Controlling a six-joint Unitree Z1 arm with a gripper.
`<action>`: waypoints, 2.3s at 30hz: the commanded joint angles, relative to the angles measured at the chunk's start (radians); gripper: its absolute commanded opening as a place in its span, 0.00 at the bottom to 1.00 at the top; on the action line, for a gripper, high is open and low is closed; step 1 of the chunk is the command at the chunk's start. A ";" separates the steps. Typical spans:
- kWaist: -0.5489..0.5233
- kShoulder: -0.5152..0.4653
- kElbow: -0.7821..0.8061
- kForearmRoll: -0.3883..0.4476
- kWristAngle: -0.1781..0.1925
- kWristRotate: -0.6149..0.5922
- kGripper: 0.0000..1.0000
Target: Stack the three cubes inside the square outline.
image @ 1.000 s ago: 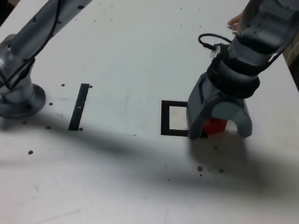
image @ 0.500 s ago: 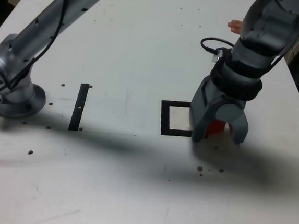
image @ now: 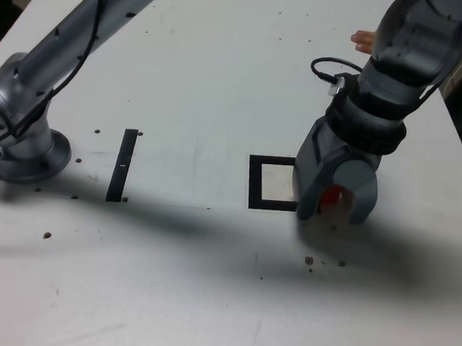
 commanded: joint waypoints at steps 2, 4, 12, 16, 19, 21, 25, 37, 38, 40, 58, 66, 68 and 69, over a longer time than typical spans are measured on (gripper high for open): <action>0.000 -0.002 -0.002 0.003 -0.004 0.002 0.22; -0.001 -0.002 -0.003 0.003 -0.005 0.002 0.22; -0.016 -0.042 0.018 0.016 -0.005 0.006 0.22; -0.021 -0.099 0.070 0.022 -0.004 0.025 0.22; -0.016 -0.137 0.116 0.021 -0.001 0.050 0.22; -0.013 -0.157 0.144 0.018 0.002 0.070 0.22; -0.009 -0.192 0.206 -0.001 0.012 0.117 0.22; 0.007 -0.205 0.323 -0.145 0.013 0.183 0.22; 0.009 -0.204 0.328 -0.152 0.013 0.183 0.22; 0.012 -0.204 0.337 -0.163 0.013 0.184 0.22; 0.040 -0.205 0.407 -0.208 0.004 0.201 0.92; 0.045 -0.220 0.428 -0.213 0.005 0.201 1.00; 0.044 -0.230 0.434 -0.212 0.009 0.200 1.00; 0.045 -0.237 0.438 -0.211 0.012 0.200 1.00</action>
